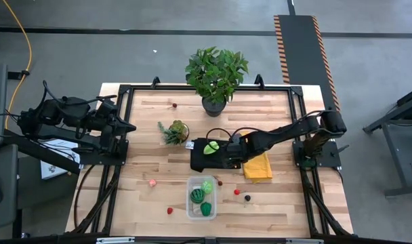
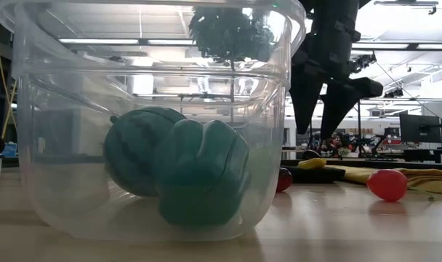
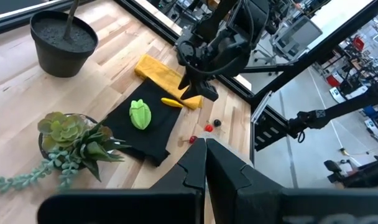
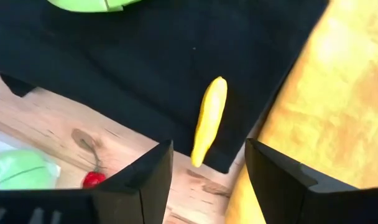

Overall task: Pick and placing Produce into tupperware
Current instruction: Put the corn into the bin

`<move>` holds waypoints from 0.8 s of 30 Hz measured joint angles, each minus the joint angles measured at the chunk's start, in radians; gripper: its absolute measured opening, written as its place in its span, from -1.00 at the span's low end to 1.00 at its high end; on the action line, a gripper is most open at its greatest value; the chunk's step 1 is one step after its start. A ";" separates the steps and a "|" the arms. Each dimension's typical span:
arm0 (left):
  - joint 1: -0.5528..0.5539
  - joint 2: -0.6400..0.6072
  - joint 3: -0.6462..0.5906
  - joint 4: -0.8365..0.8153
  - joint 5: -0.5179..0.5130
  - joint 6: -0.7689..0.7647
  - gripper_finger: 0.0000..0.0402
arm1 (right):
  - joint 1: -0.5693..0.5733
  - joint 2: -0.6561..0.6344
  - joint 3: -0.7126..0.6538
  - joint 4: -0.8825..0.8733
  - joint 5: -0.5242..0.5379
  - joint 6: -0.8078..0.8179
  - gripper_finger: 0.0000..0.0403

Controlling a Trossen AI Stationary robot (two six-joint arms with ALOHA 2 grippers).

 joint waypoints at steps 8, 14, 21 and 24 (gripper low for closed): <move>0.000 0.000 0.000 -0.043 0.000 0.018 -1.00 | 0.000 0.000 0.000 0.002 -0.008 0.021 -0.06; 0.000 0.000 0.000 -0.054 0.001 0.020 -1.00 | 0.000 0.000 0.000 0.024 -0.006 0.047 -0.05; 0.000 0.000 0.000 -0.064 0.001 0.028 -1.00 | -0.003 0.006 0.000 0.043 -0.002 0.063 -0.05; 0.000 0.000 0.000 -0.071 0.001 0.028 -1.00 | -0.006 0.030 0.000 0.054 -0.001 0.052 -0.05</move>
